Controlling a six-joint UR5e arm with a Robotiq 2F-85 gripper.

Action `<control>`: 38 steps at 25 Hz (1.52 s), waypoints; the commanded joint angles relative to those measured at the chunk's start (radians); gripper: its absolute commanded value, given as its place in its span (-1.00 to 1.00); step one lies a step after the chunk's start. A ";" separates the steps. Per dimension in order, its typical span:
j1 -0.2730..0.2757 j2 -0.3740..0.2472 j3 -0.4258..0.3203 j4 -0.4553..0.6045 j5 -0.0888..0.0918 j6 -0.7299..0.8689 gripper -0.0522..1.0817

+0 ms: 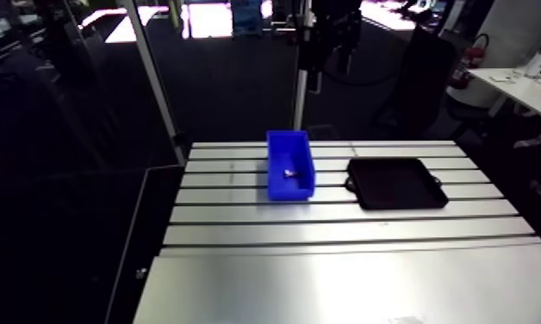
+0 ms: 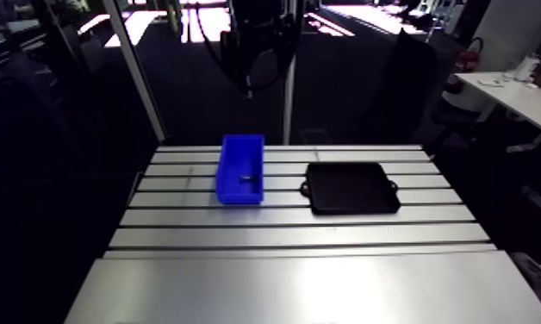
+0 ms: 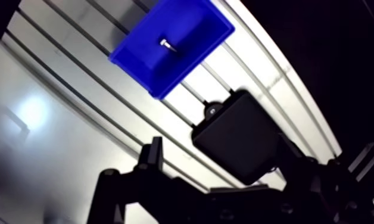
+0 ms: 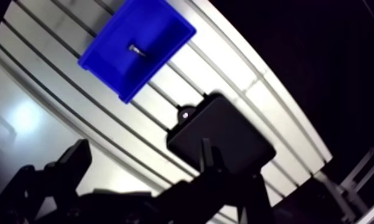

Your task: Pick up the M10 bolt from the tray and put it into the blue bin.

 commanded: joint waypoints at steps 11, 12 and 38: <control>-0.049 -0.100 -0.083 0.129 0.086 0.772 -0.88; -0.048 -0.099 -0.093 0.133 0.084 0.777 -0.88; -0.057 -0.108 -0.155 0.225 0.070 0.774 -0.88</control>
